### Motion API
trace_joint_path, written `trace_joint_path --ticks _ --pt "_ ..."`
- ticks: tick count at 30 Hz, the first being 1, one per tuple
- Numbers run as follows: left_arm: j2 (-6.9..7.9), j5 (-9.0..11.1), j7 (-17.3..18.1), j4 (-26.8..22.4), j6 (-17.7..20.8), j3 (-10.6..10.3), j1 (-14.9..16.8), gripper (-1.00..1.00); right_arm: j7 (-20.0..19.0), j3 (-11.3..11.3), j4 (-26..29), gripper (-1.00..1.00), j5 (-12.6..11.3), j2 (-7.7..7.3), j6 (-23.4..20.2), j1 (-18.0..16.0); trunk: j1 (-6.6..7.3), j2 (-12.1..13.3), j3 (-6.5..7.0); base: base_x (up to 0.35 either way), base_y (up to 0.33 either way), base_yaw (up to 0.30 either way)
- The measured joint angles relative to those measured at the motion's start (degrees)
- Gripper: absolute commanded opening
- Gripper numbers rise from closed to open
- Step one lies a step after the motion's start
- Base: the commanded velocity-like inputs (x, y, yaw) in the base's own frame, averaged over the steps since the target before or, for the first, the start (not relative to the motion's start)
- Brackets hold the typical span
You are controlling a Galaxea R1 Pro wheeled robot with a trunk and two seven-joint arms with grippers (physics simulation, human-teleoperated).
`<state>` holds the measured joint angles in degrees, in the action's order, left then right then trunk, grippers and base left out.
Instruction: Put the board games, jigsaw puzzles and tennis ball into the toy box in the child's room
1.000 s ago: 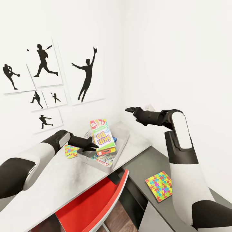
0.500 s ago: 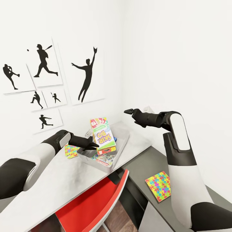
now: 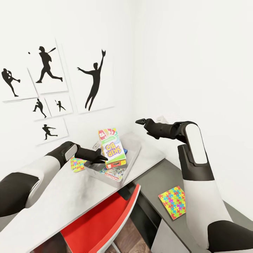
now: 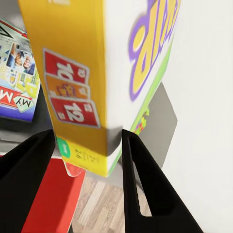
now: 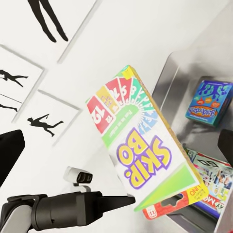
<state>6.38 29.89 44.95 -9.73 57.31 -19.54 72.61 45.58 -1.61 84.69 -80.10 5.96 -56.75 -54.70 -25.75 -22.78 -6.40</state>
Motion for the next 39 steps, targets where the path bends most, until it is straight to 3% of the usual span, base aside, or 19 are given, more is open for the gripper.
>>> trace_joint_path --ticks 15,19,25,39 --pt "-0.06 0.26 -0.09 0.08 1.71 0.11 0.63 -1.00 -0.04 -0.15 0.58 1.00 -0.09 -0.08 -0.16 0.02 0.00 0.00 -1.41 0.000 0.000 0.000" --pt "-0.14 0.69 -0.17 0.07 1.80 0.38 2.41 -1.00 -0.04 -0.17 0.67 1.00 -0.15 -0.09 -0.13 0.02 0.00 -0.01 -1.79 0.000 0.000 0.000" --pt "-0.09 0.37 -5.86 -0.25 1.06 0.13 3.81 -1.00 -0.04 -0.25 0.78 1.00 -0.18 -0.05 -0.22 0.02 0.00 0.00 -2.36 0.000 0.000 0.000" --pt "-0.64 0.58 -7.11 -1.05 0.51 0.16 3.88 -1.00 -0.04 -0.35 0.79 1.00 -0.18 0.00 -0.27 0.02 0.00 -0.01 -3.69 0.000 0.000 0.000"
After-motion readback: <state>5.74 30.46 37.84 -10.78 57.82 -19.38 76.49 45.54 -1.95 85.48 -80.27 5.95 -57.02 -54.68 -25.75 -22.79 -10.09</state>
